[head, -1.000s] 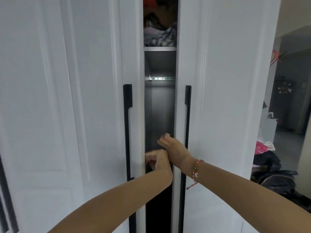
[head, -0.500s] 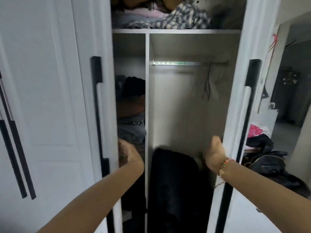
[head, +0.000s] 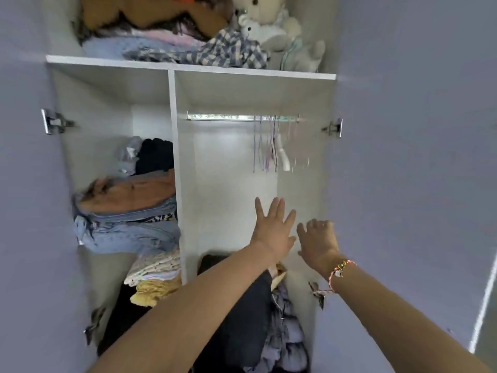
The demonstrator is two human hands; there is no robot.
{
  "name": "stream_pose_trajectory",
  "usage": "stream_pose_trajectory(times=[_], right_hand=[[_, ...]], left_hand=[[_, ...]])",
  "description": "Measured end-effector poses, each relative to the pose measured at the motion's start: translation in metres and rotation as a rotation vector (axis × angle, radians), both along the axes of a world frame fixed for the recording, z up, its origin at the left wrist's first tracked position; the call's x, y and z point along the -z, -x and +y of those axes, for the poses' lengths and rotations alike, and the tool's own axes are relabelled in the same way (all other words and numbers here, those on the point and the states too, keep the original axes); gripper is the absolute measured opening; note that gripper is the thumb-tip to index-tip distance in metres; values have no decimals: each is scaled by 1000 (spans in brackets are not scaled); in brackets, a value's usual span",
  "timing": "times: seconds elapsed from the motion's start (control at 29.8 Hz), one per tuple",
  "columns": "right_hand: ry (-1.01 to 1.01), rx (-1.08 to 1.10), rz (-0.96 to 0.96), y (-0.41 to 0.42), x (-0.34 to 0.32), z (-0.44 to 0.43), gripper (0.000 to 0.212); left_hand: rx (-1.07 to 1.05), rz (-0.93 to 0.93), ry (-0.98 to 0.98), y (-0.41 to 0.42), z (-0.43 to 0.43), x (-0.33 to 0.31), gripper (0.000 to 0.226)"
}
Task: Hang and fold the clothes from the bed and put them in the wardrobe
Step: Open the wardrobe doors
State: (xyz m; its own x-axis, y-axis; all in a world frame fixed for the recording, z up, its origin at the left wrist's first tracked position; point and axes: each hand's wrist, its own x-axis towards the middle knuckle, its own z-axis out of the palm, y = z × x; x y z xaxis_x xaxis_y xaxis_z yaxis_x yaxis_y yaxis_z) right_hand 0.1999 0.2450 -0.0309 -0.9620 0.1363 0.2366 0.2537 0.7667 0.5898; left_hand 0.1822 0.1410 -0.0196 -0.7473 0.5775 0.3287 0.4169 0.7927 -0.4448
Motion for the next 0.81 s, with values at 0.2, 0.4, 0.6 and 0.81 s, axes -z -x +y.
stream_pose_trajectory(times=[0.2, 0.4, 0.6, 0.81], right_hand=[[175, -134, 94, -7, 0, 42, 67], [152, -135, 202, 14, -24, 67, 63], [26, 72, 239, 41, -39, 74, 67], [92, 201, 284, 58, -41, 76, 66]], left_hand=[[20, -18, -63, 23, 15, 12, 63], [-15, -36, -107, 69, 3, -6, 63], [-23, -100, -212, 123, -7, -32, 62], [-33, -169, -288, 184, 1, -48, 63]])
